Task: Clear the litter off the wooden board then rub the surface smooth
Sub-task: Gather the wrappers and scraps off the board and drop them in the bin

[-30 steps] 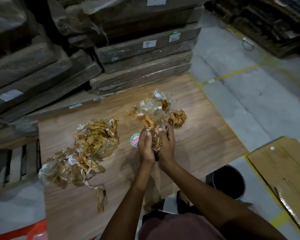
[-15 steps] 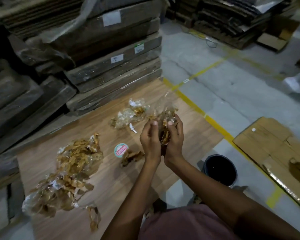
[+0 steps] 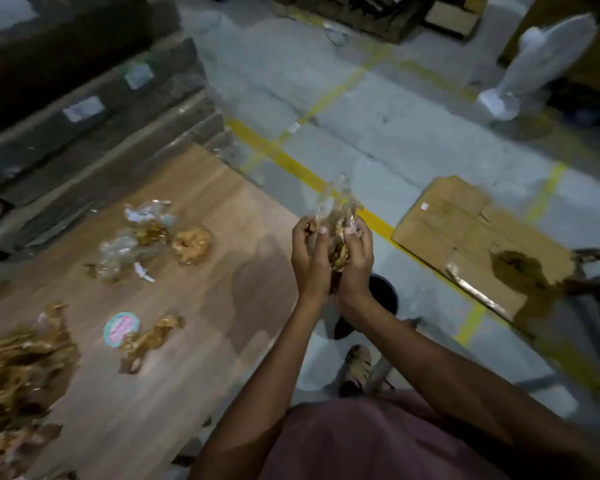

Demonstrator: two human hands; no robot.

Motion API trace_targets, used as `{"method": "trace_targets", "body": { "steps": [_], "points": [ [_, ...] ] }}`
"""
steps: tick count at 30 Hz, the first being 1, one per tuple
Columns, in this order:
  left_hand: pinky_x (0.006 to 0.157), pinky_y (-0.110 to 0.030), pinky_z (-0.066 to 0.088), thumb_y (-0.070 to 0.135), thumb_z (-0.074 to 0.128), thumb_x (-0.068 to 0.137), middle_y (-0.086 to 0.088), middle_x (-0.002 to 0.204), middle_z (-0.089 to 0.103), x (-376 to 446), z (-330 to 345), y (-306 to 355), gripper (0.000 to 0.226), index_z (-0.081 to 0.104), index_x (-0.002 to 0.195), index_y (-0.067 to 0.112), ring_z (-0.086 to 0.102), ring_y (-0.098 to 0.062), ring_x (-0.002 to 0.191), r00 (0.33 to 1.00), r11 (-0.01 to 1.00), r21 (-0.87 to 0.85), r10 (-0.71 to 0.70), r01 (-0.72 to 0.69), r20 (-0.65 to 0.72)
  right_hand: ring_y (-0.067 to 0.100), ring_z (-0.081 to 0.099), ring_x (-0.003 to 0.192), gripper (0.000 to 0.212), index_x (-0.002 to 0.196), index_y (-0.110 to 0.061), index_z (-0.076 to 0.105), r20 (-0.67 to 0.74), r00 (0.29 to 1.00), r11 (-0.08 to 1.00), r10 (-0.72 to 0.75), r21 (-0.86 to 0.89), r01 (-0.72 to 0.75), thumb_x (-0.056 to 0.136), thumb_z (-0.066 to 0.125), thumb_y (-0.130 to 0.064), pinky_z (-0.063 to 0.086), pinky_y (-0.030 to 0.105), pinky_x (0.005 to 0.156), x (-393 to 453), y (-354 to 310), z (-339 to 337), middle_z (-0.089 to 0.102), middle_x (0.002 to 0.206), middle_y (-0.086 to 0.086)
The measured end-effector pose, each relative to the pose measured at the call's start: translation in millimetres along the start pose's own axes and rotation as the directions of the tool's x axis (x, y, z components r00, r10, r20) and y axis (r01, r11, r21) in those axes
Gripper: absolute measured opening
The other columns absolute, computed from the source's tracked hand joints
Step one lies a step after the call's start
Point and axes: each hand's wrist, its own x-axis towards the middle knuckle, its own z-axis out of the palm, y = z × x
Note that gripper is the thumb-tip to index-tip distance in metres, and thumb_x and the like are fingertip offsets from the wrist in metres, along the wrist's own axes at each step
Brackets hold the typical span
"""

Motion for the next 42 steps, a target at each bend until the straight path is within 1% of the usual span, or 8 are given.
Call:
{"method": "trace_targets", "body": {
  "steps": [6, 14, 18, 23, 26, 30, 34, 42],
  "points": [
    [0.089, -0.023, 0.052, 0.034, 0.057, 0.099, -0.007, 0.13, 0.063, 1.6, 109.9, -73.2, 0.038, 0.058, 0.132, 0.014, 0.062, -0.019, 0.116, 0.961, 0.968, 0.075, -0.246, 0.238, 0.122, 0.012, 0.068, 0.113, 0.027, 0.132, -0.017, 0.06, -0.175, 0.976, 0.991, 0.13, 0.019, -0.129, 0.106, 0.054, -0.018, 0.056, 0.022, 0.086, 86.4, 18.1, -95.2, 0.07, 0.121, -0.004],
    [0.093, -0.042, 0.057, 0.043, 0.061, 0.087, -0.007, 0.112, 0.073, 29.0, 172.3, -213.6, 0.032, 0.072, 0.107, 0.019, 0.07, -0.026, 0.105, 0.683, 0.699, 0.078, -0.713, 0.711, 0.156, 0.01, 0.071, 0.088, 0.03, 0.131, -0.011, 0.061, -0.298, 0.844, 0.894, 0.446, 0.095, -0.438, 0.106, 0.054, -0.025, 0.056, 0.022, 0.067, 180.1, 112.4, -185.1, 0.072, 0.105, 0.0],
    [0.11, -0.055, 0.047, 0.062, 0.064, 0.071, -0.017, 0.128, 0.07, 49.7, 165.7, -310.4, 0.073, 0.073, 0.123, 0.011, 0.067, -0.037, 0.117, 0.501, 0.515, 0.085, -0.854, 0.853, 0.145, 0.027, 0.074, 0.097, 0.033, 0.12, -0.014, 0.068, -0.315, 0.777, 0.837, 0.545, 0.161, -0.523, 0.096, 0.063, -0.036, 0.061, 0.037, 0.08, 207.7, 154.2, -194.7, 0.075, 0.109, 0.01],
    [0.105, -0.049, 0.051, 0.056, 0.043, 0.103, -0.017, 0.104, 0.076, 71.7, 177.9, -391.7, 0.055, 0.076, 0.096, 0.013, 0.07, -0.034, 0.102, 0.385, 0.388, 0.099, -0.921, 0.916, 0.055, 0.038, 0.075, 0.1, 0.047, 0.106, -0.016, 0.077, -0.303, 0.696, 0.753, 0.651, 0.138, -0.644, 0.079, 0.066, -0.053, 0.058, 0.057, 0.096, 273.7, 295.7, -250.4, 0.078, 0.106, 0.016],
    [0.103, -0.045, 0.052, 0.061, 0.038, 0.101, -0.013, 0.102, 0.077, 79.3, 176.7, -447.3, 0.06, 0.077, 0.1, 0.016, 0.071, -0.031, 0.1, 0.379, 0.376, 0.181, -0.925, 0.909, 0.017, 0.034, 0.076, 0.101, 0.071, 0.116, -0.013, 0.075, -0.284, 0.654, 0.701, 0.701, 0.1, -0.707, 0.077, 0.062, -0.071, 0.057, 0.055, 0.099, 296.2, 349.9, -276.1, 0.078, 0.109, 0.013],
    [0.103, -0.051, 0.051, 0.056, 0.047, 0.082, -0.01, 0.132, 0.066, 86.4, 160.2, -553.1, 0.065, 0.058, 0.138, 0.025, 0.066, -0.031, 0.115, 0.432, 0.403, 0.266, -0.9, 0.876, -0.058, 0.031, 0.073, 0.105, 0.064, 0.116, -0.015, 0.074, -0.314, 0.638, 0.69, 0.703, 0.086, -0.719, 0.094, 0.048, -0.069, 0.056, 0.045, 0.1, 318.4, 386.3, -297.6, 0.079, 0.107, 0.008],
    [0.103, -0.051, 0.053, 0.059, 0.051, 0.061, -0.012, 0.133, 0.063, 92.4, 145.3, -603.5, 0.087, 0.052, 0.139, 0.02, 0.065, -0.028, 0.112, 0.484, 0.431, 0.339, -0.871, 0.837, -0.087, 0.026, 0.064, 0.11, 0.064, 0.121, -0.021, 0.067, -0.404, 0.592, 0.676, 0.698, 0.1, -0.73, 0.094, 0.044, -0.074, 0.051, 0.04, 0.1, 332.0, 410.5, -312.0, 0.07, 0.116, 0.002],
    [0.094, -0.038, 0.055, -0.016, 0.062, 0.085, -0.005, 0.131, 0.052, 88.1, 158.4, -548.9, 0.071, 0.04, 0.139, 0.025, 0.056, -0.024, 0.115, 0.614, 0.509, 0.601, -0.789, 0.616, 0.039, 0.028, 0.061, 0.123, 0.102, 0.143, -0.027, 0.057, -0.374, 0.638, 0.697, 0.673, 0.033, -0.716, 0.062, 0.047, -0.088, 0.052, 0.051, 0.106, 333.1, 444.1, -333.2, 0.063, 0.139, 0.003]
  ]
}}
